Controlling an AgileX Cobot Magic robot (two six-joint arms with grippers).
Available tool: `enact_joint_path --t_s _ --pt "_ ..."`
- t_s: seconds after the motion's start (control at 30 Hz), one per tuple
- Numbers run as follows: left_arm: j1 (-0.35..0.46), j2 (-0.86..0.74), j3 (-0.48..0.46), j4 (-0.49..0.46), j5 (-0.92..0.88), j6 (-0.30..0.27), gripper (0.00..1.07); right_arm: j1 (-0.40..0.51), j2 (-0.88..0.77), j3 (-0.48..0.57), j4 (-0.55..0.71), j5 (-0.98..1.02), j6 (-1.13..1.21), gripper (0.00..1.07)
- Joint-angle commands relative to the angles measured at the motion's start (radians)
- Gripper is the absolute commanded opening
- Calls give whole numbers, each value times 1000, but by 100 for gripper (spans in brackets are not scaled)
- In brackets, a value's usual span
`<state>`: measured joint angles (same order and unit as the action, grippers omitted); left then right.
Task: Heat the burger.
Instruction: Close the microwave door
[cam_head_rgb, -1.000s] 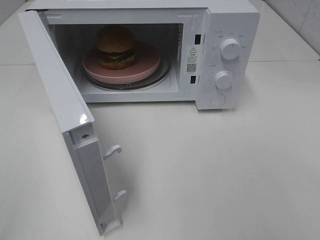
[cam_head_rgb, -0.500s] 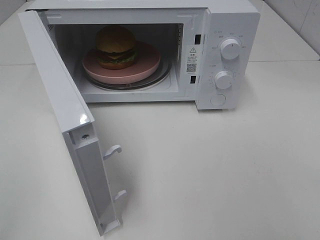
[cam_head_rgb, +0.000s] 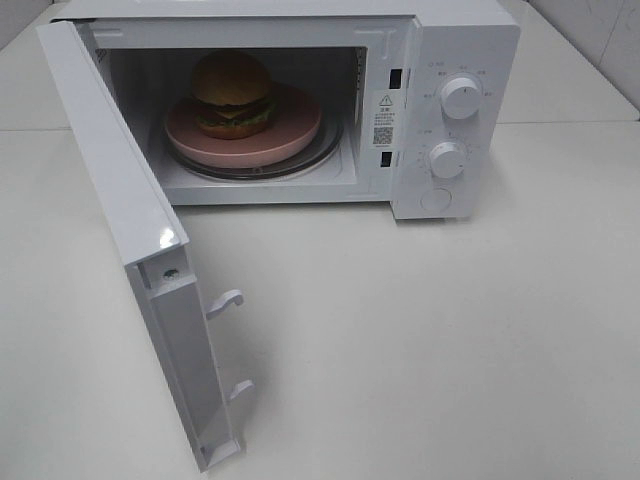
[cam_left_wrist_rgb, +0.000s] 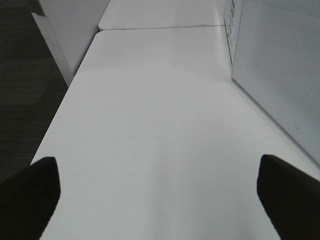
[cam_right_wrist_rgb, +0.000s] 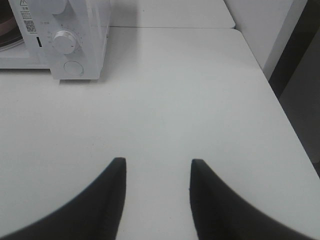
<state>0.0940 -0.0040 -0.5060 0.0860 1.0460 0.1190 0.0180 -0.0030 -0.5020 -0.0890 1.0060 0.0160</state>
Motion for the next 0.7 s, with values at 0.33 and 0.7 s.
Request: enact_joint_path --t_s 0.33,0.7 --pt "-1 270 -29 -149 -379 26 105 -2 -31 2 -2 -9 2 41" --pt "-1 584 131 -321 -918 164 94 -2 -31 2 -2 -9 2 41"
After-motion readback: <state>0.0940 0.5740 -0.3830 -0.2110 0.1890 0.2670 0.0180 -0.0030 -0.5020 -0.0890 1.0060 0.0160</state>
